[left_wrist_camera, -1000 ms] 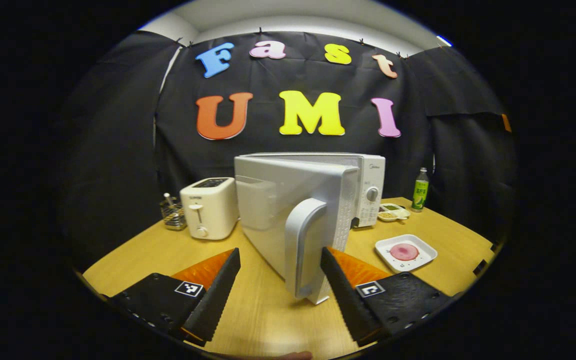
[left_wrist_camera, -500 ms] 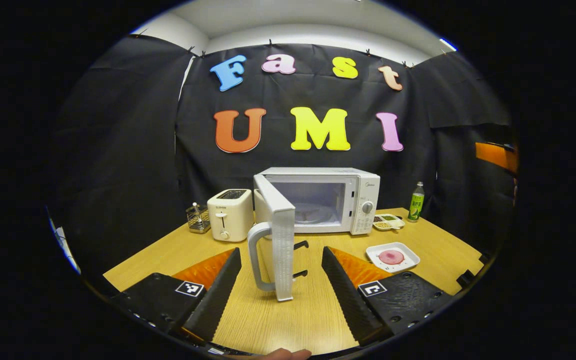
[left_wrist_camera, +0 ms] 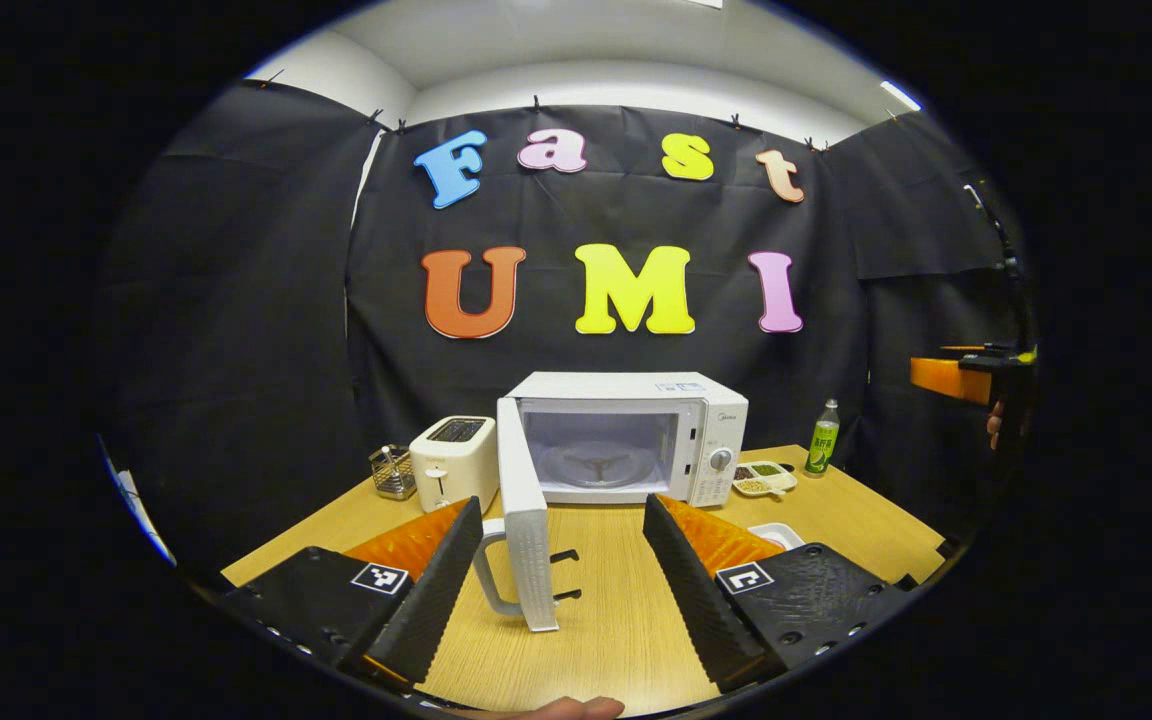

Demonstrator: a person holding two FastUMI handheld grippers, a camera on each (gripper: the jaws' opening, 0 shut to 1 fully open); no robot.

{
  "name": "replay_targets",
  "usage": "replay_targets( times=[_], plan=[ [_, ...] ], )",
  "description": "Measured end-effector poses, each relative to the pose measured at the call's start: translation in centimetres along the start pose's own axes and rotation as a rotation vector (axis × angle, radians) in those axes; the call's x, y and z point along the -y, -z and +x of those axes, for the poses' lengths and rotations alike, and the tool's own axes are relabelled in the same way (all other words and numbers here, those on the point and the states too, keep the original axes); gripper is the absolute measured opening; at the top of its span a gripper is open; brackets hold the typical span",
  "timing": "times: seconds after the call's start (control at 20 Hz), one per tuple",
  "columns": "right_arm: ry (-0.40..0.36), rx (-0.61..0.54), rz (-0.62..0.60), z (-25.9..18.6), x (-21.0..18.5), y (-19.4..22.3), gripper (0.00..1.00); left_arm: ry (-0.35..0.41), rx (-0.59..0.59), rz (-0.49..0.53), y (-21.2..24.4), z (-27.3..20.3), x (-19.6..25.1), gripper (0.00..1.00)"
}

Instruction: Open the microwave oven with the left hand, put the food in, and close the microwave oven.

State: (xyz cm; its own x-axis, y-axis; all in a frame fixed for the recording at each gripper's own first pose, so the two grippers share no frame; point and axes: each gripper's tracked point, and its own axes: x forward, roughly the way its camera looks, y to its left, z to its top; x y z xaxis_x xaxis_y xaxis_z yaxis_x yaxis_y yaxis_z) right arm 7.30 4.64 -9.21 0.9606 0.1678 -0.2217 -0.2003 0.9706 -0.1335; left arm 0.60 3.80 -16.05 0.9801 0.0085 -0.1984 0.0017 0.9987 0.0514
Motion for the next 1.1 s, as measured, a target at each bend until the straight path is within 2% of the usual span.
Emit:
replay_targets(
  times=[0.1,0.2,0.25,0.3,0.5,0.55,0.7,0.8,0.85,0.9,0.95,1.1],
  plan=[
    [-0.014,-0.072,0.002,2.2,0.6,1.5,0.96,0.000,-0.004,0.002,-0.7,0.6,0.5,0.95],
    [-0.038,-0.156,0.006,4.7,1.0,3.4,0.96,-0.003,0.019,0.003,-2.0,1.0,0.8,0.95],
    [-0.050,-0.208,0.008,5.9,1.1,4.7,1.00,0.000,0.027,0.003,-2.3,1.4,1.1,0.95],
    [-0.073,-0.260,0.013,7.2,0.9,6.0,0.95,-0.010,0.036,-0.002,-2.7,1.9,1.2,0.95],
    [-0.141,-0.451,0.040,11.4,0.1,11.4,0.91,-0.059,0.086,-0.023,-4.3,2.8,1.0,0.96],
    [-0.163,-0.499,0.053,12.2,-0.4,12.7,0.97,-0.070,0.099,-0.026,-4.6,2.8,0.7,0.96],
    [-0.222,-0.647,0.110,13.6,-1.6,17.1,0.93,-0.076,0.124,-0.034,-4.9,3.3,0.8,0.95],
    [-0.243,-0.739,0.151,14.3,-2.1,19.6,0.89,-0.075,0.123,-0.027,-4.7,3.5,0.9,0.95],
    [-0.259,-0.777,0.171,14.7,-2.5,20.7,0.77,-0.080,0.123,-0.015,-4.7,3.6,0.7,0.95],
    [-0.279,-0.810,0.185,15.0,-3.0,21.7,0.85,-0.087,0.121,-0.004,-4.5,3.6,0.5,0.95],
    [-0.286,-0.845,0.199,15.3,-3.2,22.6,0.72,-0.092,0.121,0.005,-4.5,3.7,0.4,0.95],
    [-0.316,-0.932,0.224,15.9,-4.2,25.1,0.67,-0.092,0.115,0.019,-4.2,4.0,0.6,0.95]
  ],
)
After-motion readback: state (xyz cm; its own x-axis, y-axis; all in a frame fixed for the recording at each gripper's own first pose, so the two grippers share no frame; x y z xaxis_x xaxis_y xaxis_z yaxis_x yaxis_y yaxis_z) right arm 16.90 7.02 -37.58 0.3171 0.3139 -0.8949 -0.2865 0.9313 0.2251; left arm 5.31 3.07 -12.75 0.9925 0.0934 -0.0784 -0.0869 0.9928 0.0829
